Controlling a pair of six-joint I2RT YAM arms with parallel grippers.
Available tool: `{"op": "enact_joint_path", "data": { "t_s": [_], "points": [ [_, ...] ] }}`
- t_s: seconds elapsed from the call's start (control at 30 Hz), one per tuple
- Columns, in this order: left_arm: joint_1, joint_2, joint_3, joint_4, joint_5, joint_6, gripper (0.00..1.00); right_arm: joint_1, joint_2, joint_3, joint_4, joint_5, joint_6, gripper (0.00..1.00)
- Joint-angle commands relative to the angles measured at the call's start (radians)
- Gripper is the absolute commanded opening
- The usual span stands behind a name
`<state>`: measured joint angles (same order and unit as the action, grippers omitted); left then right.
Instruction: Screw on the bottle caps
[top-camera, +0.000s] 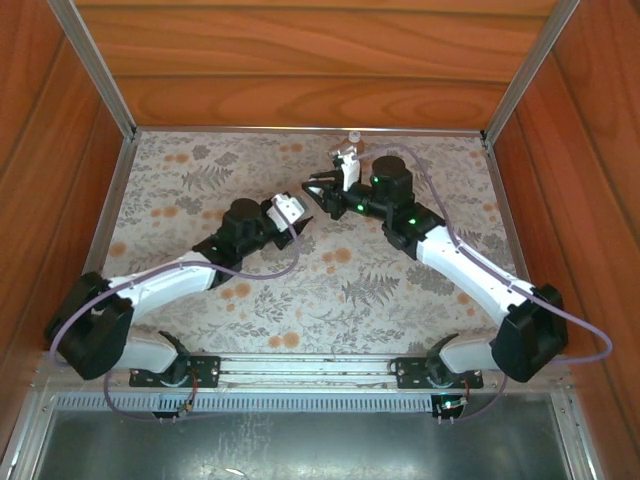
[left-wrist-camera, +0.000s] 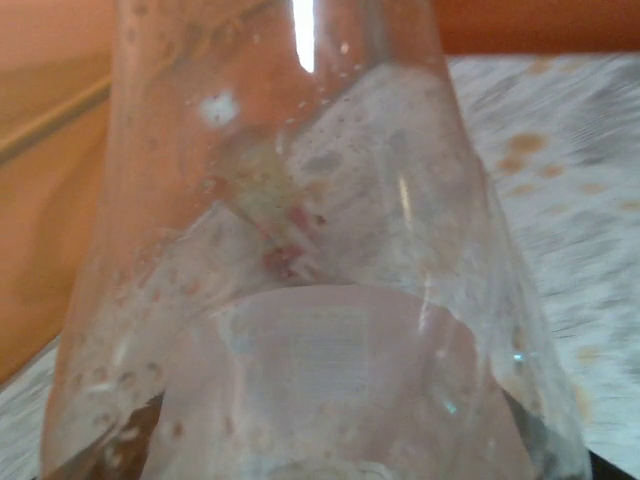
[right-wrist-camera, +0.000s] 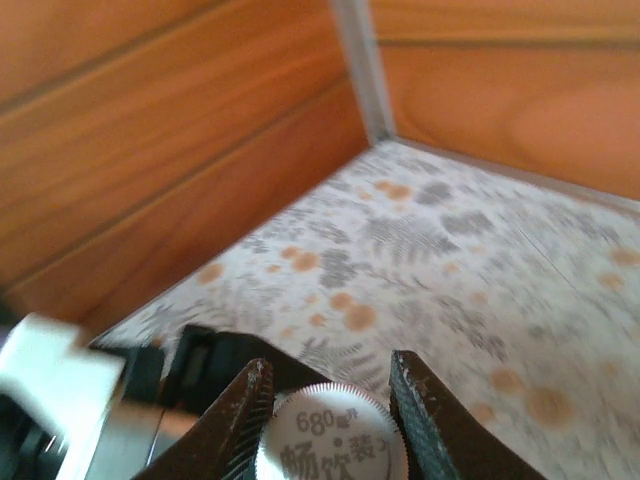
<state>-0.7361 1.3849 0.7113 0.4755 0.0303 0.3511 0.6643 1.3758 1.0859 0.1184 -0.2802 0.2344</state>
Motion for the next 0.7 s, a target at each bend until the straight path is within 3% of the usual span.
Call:
{"op": "enact_joint_path", "data": {
  "t_s": [0.0, 0.13, 0.2, 0.27, 0.37, 0.43, 0.53, 0.67],
  "points": [
    [-0.131, 0.057, 0.057, 0.008, -0.228, 0.263, 0.56, 0.053, 0.088, 0.078, -0.048, 0.244, 0.222, 0.01],
    [-0.15, 0.073, 0.05, 0.009, -0.247, 0.254, 0.56, 0.051, 0.104, 0.075, -0.049, 0.29, 0.247, 0.0],
    [-0.13, 0.057, 0.026, 0.002, -0.154, 0.221, 0.56, 0.046, 0.078, 0.069, -0.033, 0.228, 0.172, 0.01],
    [-0.084, 0.032, 0.0, -0.016, -0.012, 0.145, 0.55, 0.046, 0.047, 0.069, -0.024, 0.154, 0.085, 0.09],
    [0.01, -0.011, -0.041, -0.019, 0.297, 0.016, 0.56, 0.047, -0.017, 0.054, -0.012, -0.003, -0.066, 0.35],
    [0.044, -0.034, -0.057, -0.02, 0.44, -0.021, 0.56, 0.047, -0.06, 0.041, -0.015, -0.129, -0.145, 0.45],
    [0.077, -0.062, -0.061, -0.024, 0.68, -0.057, 0.56, 0.048, -0.116, 0.031, -0.054, -0.35, -0.24, 0.54],
    [0.101, -0.095, -0.056, -0.023, 0.942, -0.1, 0.56, 0.047, -0.183, 0.035, -0.143, -0.436, -0.322, 0.6]
  ]
}}
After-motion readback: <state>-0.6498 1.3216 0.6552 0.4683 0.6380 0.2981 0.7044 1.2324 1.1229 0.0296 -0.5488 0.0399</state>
